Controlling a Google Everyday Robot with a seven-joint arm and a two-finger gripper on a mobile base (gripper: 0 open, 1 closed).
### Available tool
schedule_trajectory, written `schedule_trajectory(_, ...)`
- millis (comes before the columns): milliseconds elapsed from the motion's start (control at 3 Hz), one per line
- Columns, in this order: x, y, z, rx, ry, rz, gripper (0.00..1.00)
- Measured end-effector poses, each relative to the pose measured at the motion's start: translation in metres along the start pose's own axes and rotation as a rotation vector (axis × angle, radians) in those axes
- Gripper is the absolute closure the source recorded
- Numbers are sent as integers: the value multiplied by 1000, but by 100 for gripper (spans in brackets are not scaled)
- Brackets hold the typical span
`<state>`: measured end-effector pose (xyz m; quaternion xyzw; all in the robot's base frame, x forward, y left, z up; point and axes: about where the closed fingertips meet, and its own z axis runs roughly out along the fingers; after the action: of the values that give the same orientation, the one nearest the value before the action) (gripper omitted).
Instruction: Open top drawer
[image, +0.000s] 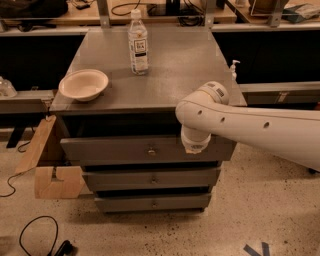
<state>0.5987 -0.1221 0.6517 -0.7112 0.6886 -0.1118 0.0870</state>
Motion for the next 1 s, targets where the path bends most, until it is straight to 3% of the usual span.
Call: schedule_trajectory(1000,0,-2,-9,0,0,0,100)
